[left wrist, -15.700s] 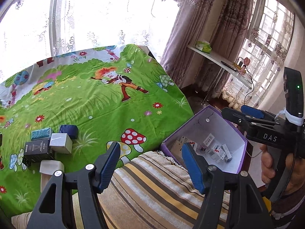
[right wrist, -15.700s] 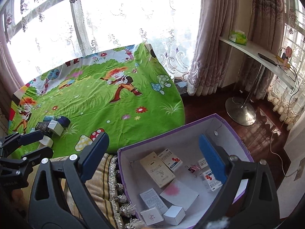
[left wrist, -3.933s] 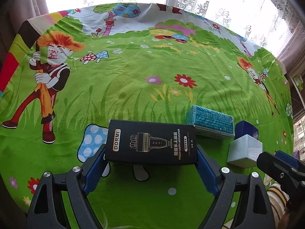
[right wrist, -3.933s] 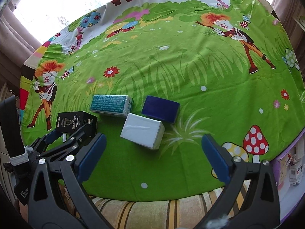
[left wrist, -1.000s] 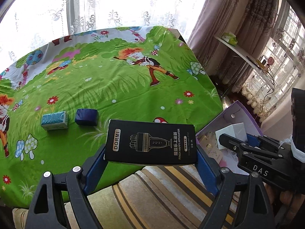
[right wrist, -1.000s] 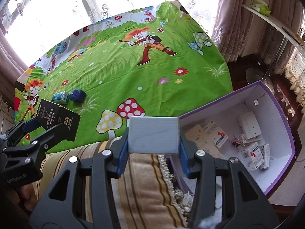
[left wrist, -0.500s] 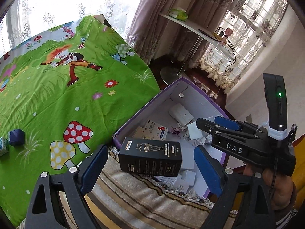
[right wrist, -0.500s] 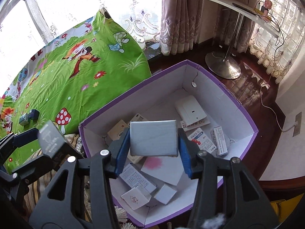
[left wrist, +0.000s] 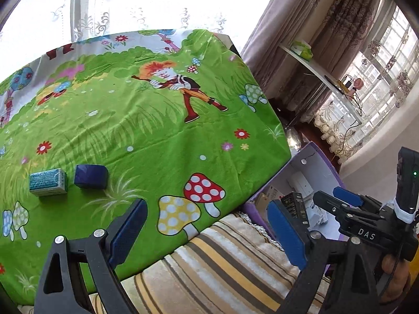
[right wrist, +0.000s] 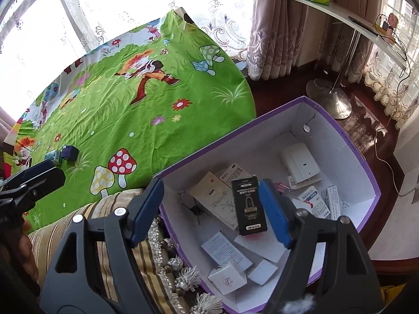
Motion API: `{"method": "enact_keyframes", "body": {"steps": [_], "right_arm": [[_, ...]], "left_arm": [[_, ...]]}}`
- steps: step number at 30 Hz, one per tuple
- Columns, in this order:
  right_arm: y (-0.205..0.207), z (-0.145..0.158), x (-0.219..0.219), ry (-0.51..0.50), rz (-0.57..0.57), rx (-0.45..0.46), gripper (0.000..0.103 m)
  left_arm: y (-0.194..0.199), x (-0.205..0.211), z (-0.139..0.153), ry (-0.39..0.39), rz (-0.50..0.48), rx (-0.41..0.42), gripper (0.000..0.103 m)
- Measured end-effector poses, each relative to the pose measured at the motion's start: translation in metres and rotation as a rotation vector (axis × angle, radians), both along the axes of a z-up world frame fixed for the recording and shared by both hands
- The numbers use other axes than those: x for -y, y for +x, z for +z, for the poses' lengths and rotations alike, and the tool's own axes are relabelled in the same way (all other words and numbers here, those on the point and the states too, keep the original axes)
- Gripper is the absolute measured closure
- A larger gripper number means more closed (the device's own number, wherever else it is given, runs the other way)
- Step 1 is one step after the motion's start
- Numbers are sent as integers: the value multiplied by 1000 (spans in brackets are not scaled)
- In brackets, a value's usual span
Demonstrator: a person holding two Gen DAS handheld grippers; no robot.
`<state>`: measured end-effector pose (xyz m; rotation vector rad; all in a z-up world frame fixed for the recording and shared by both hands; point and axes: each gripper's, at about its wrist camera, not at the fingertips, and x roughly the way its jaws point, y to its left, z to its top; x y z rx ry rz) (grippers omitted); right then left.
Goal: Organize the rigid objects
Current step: 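Move both open tools back to the teal and navy boxes on the bed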
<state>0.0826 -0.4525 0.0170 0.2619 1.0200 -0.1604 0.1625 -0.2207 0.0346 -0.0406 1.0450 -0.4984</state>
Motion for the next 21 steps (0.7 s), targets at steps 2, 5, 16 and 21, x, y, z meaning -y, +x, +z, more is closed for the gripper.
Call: {"method": "enact_keyframes", "body": {"steps": [2,5,16,21], "right_arm": [[10,2,-16,5,34,2,25],[25,4,-41,18,84,-1,24],[68,8,-115,44,210,-24,19],[85,7,-142,59,245,-38,18]], "left_arm": [[11,-27,-1,7,61,1,9],[26,-66,-3,24,149,2,9],[79,-151,-32,90,322,-53,3],[93,-163,-53,122,326,-90,3]]}}
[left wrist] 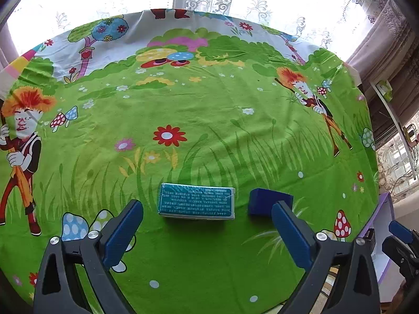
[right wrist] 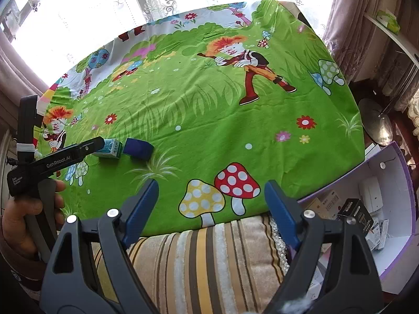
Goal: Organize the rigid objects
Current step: 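Move both open tools back to the teal and navy boxes on the bed, then grasp the teal box with the left tool while the right tool grasps the navy box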
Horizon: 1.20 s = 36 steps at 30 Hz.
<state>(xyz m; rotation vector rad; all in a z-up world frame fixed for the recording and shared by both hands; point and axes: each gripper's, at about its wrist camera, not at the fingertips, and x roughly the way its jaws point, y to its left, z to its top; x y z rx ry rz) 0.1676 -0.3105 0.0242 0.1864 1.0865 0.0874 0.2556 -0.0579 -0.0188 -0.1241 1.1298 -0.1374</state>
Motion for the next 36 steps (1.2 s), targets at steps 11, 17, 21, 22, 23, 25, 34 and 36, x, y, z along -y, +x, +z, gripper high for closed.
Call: {"method": "enact_keyframes", "body": {"steps": [11,17,21,22,23,25,34,36], "right_arm": [[36,-11,-36,26,-16,-33,17],[54,-29,-59,48,-36,-80,16],[63,-40,-79,49,-23,-108,16],[65,-43,-84,49,-22,-117,16],[67,-46,-88,45,-21,-125,16],[72,-52,-98,29,-18,-134,16],[87,-72,-126,-52,-12,-145,16],[89,-75,-131,-68,5,-142,16]], "left_arm": [[14,-3,-34,59,-46,-42,8],[13,-11,-35,85,-55,-20,29],[8,-23,-28,104,-20,13,29],[7,-27,-27,103,-5,18,29],[6,-32,-25,101,8,21,29],[4,-40,-23,92,36,29,29],[-1,-67,-17,74,139,63,29],[-2,-67,-16,78,139,69,29]]}}
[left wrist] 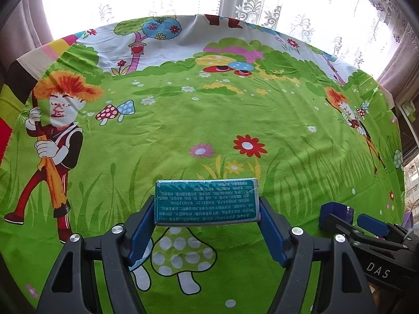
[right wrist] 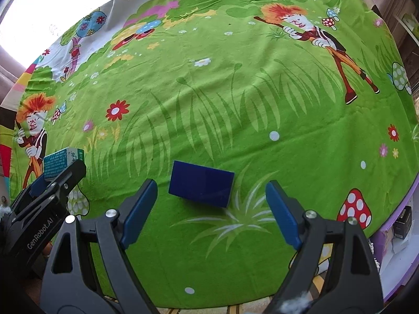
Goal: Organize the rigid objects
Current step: 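Grasp the teal box with the left tool while the right tool grasps the navy box, then carry both held boxes over to the storage box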
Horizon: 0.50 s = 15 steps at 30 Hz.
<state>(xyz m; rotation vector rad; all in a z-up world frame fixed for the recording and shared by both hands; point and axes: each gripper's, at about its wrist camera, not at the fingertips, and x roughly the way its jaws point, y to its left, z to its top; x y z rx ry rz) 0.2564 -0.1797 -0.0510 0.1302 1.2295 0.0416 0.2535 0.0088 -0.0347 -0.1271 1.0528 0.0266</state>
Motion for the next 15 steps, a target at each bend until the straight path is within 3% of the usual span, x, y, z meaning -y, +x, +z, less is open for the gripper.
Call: {"method": "enact_keyframes", "body": {"steps": [3,8,15], "right_arm": [[1,-4,-5,-40,15,3,18],[0,-9,-9,-96,52,4,47],[-16,2,6,-90,59,35,47]], "left_arm": [[-1,3,2,4,-5,7,29],[-6,8,7,14,-14,19,29],[-17,22,21,19,-41,43,29]]}}
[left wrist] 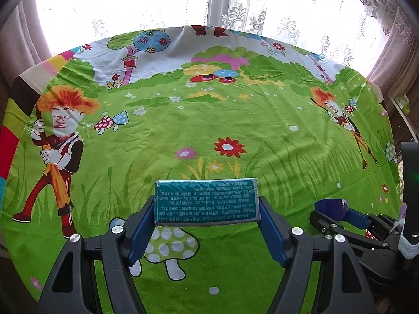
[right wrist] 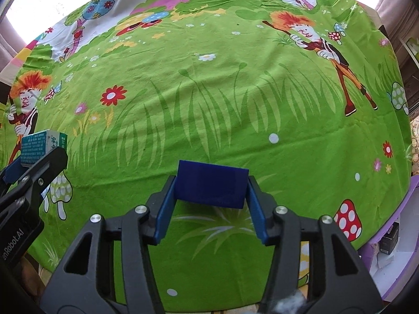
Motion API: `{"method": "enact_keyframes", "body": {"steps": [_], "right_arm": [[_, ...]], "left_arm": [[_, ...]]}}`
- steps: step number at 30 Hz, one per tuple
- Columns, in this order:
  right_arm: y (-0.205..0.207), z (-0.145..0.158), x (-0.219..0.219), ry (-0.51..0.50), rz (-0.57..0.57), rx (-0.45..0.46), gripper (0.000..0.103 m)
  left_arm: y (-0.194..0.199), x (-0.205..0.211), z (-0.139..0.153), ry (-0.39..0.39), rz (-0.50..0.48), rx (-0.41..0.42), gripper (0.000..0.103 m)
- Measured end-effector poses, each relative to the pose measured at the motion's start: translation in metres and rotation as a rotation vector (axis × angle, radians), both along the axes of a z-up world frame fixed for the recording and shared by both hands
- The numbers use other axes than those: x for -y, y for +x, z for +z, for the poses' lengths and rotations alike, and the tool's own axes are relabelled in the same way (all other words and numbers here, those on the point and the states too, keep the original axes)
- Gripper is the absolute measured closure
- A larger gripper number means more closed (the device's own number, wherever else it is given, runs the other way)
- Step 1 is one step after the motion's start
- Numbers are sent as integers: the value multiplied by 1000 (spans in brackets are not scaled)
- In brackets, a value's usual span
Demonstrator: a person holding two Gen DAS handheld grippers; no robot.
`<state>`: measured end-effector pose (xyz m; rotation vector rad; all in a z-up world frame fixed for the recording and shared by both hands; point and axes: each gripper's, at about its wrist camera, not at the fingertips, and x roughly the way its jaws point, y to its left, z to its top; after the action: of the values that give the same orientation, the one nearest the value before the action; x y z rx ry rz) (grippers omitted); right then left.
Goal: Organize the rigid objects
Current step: 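Carry both held boxes over to the storage box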
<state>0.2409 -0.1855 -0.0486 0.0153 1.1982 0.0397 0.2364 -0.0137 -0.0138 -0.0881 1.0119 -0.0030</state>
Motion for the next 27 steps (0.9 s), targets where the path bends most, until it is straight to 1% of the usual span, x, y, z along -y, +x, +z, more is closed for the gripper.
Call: {"method": "enact_keyframes", "body": {"steps": [4,8,10,12,14,18,22,27], "right_arm": [[-15,18,18,-9,-19,33,47],[-37,38,52,-3,-62,68,47],[-54,49,72,-3,-82,84,47],[-74,59,97,-11,-112,101,47],[-96,69,123,-34,-152,123,47],[-142,84,179,-86,-244,149,47],[-181,93,227,-114,-336,164,47],[-217,95,267,-144,-416,175,47]], "left_arm": [[-11,17,14,-8,-41,28,29],[-28,46,31,-31,-116,59,29],[-38,69,41,-36,-174,73,29],[-54,98,50,-49,-252,85,29],[-69,129,56,-72,-330,86,29],[-99,191,66,-79,-484,85,29],[-126,239,70,-82,-590,76,29],[-153,285,72,-88,-676,61,29]]}}
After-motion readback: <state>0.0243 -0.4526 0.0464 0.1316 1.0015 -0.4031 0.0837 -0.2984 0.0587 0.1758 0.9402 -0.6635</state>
